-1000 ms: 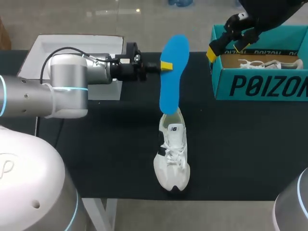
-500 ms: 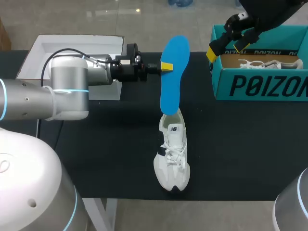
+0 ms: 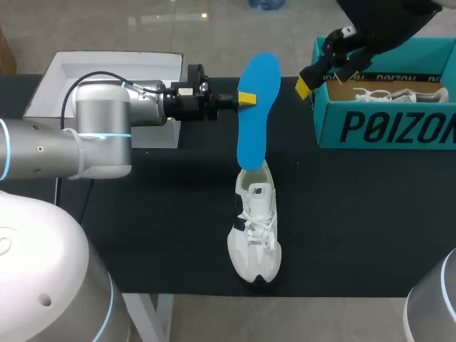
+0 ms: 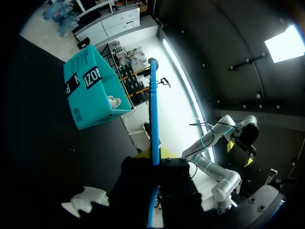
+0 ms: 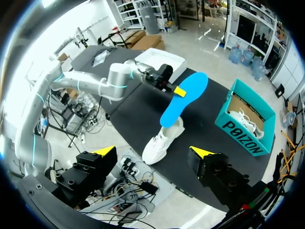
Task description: Take the shoe out of the shoebox, open the shoe tongue, remove and reinsert the insole, then place the shoe into the shoebox
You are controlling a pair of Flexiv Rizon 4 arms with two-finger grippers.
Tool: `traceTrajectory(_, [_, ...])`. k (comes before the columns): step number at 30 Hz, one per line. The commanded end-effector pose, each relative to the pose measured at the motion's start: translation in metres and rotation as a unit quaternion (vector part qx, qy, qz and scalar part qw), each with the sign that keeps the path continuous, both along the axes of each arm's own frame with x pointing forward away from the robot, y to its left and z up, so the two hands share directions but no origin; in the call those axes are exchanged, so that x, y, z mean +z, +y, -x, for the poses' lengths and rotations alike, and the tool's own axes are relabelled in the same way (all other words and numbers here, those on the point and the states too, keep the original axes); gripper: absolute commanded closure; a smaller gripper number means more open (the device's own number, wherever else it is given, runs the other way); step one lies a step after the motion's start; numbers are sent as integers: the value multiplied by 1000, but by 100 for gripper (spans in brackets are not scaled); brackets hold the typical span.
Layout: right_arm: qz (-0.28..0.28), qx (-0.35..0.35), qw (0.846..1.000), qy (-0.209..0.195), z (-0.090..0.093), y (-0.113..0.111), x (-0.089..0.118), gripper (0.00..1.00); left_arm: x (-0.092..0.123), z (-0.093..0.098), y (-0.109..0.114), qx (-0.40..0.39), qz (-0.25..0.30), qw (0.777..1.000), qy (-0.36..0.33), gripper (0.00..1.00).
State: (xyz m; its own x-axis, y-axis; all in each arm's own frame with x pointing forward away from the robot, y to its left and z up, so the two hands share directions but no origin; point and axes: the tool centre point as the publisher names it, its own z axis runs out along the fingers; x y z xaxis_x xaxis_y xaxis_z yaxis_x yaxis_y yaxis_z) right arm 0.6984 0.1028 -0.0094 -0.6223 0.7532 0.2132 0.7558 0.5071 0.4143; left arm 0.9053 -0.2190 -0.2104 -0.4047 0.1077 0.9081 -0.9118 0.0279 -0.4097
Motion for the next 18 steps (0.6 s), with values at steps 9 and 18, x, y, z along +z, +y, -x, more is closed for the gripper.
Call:
traceTrajectory(9, [27, -21, 999, -12, 4, -9, 19, 0, 0, 0, 0, 0, -1, 1000, 0, 100])
traceTrajectory(18, [26, -24, 999, -7, 6, -7, 21, 0, 0, 0, 0, 0, -1, 1000, 0, 100])
